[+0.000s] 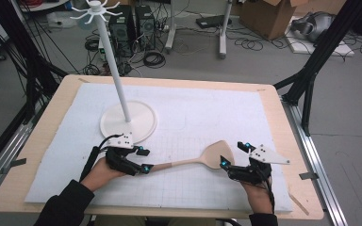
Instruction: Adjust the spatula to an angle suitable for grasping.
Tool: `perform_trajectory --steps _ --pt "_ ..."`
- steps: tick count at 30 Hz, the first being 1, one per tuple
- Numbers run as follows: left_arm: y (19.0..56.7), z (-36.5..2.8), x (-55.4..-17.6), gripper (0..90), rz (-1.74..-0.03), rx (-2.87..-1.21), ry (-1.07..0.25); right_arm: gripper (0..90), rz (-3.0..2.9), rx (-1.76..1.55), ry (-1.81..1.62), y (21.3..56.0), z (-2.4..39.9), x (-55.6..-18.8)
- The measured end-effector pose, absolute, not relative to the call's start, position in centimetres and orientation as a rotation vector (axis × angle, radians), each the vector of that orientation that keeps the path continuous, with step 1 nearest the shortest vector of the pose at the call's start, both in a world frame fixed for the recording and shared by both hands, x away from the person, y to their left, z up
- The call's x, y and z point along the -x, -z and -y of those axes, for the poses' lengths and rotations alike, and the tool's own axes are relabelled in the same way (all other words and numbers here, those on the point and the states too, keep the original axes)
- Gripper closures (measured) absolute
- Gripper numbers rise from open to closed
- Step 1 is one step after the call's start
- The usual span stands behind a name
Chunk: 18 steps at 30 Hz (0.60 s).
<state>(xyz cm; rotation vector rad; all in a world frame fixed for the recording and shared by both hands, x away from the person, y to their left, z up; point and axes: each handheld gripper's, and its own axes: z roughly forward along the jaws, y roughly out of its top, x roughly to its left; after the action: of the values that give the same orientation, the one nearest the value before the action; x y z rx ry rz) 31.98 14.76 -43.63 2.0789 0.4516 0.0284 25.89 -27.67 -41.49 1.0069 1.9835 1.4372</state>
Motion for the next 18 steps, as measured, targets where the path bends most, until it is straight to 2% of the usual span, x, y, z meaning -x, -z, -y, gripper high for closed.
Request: perform_trajectory --steps 3,18 --pt "43.5 -13.8 -32.1 33.9 -0.464 -2.074 -0.039 14.6 -1.982 -1.010 -1.431 41.5 27.7 -25.9" --pt "42.6 -6.1 -33.4 34.7 -0.391 -2.181 -0.023 14.6 -1.934 -1.058 -1.428 41.8 29.3 -24.9"
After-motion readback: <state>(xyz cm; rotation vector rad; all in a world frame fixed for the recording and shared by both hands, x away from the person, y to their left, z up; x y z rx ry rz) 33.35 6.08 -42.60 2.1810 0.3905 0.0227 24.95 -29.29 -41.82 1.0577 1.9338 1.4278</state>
